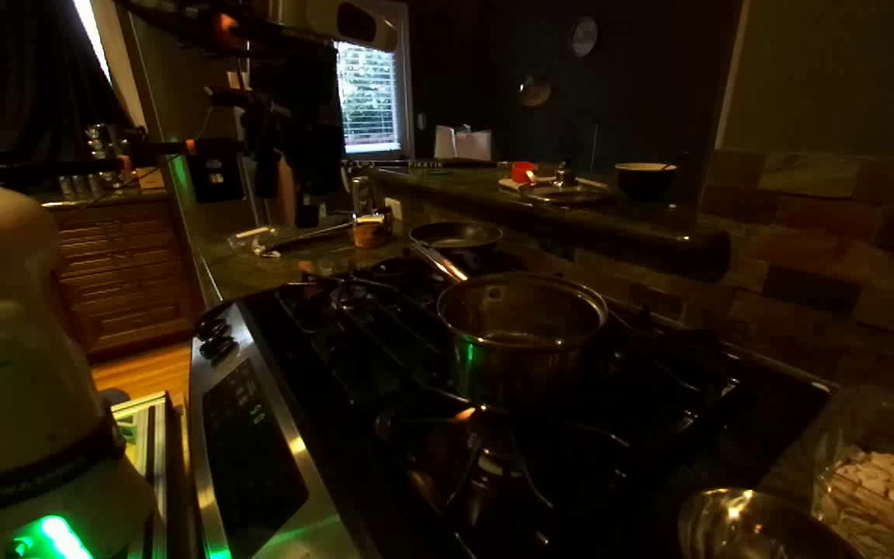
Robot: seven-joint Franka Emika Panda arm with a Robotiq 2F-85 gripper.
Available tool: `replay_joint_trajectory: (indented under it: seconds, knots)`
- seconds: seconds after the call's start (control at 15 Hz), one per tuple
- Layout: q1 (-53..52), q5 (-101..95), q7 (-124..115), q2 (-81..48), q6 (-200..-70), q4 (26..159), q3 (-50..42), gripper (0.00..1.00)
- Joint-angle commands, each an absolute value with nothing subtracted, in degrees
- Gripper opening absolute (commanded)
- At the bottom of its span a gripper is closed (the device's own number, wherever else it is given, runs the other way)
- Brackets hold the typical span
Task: Pick up the canned beans and put some beans on the frying pan
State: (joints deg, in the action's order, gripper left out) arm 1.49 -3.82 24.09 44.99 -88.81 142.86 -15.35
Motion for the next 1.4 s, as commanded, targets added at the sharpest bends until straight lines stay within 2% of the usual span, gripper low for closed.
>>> replay_joint_trajectory:
  seconds: [0.0, 0.53, 1.0, 1.33]
  knots:
    - [1.78, -3.66, 24.25, 44.89, -88.74, 142.78, -15.11, 1.00]
    - [-0.08, -1.44, 25.00, 46.04, -88.54, 143.64, -14.02, 1.00]
    - [-8.95, 17.38, 19.61, 47.91, -90.83, 145.70, -2.76, 1.00]
    - [-11.07, 25.28, 11.03, 41.92, -104.18, 144.22, 5.79, 1.00]
